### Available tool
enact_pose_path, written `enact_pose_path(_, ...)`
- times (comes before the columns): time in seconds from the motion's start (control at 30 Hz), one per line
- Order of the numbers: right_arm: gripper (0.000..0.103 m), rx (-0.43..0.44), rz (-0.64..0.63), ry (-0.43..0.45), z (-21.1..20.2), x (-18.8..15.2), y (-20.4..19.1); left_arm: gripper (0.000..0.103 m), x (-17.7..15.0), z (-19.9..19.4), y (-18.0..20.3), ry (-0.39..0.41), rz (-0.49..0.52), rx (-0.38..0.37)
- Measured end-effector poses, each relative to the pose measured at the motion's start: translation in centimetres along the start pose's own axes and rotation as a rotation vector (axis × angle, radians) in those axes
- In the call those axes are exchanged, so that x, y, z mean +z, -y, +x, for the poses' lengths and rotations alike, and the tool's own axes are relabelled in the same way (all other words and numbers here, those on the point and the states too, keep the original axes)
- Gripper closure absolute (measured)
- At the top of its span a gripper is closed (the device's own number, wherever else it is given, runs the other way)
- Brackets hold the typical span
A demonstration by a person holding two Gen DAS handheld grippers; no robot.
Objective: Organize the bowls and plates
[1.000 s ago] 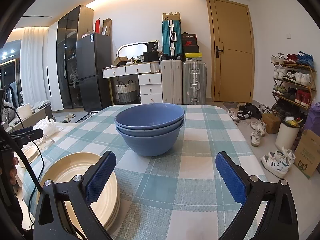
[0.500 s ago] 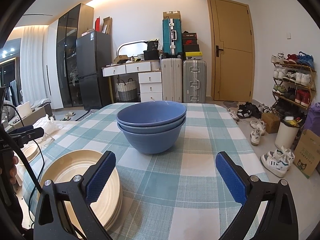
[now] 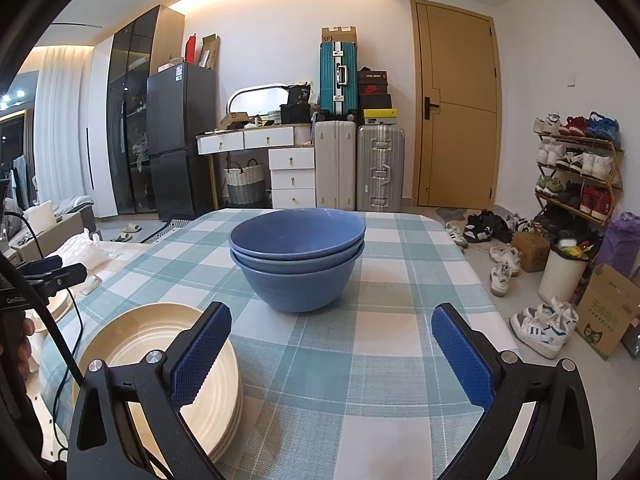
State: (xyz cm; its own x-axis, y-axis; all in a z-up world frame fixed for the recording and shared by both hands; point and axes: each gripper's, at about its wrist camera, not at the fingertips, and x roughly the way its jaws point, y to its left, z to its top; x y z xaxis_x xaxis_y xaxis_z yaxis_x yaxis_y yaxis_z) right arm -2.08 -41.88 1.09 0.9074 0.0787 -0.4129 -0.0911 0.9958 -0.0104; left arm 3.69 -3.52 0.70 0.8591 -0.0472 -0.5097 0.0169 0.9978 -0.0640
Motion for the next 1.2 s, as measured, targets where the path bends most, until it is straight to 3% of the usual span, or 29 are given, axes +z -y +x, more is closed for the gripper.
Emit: enact_pose_path(1.2,0.001,-0.034,-0.016,0.02,-0.7,0.1,0.4,0.002,-1.0,0.8,1.2,-0.02,0.023,-0.003)
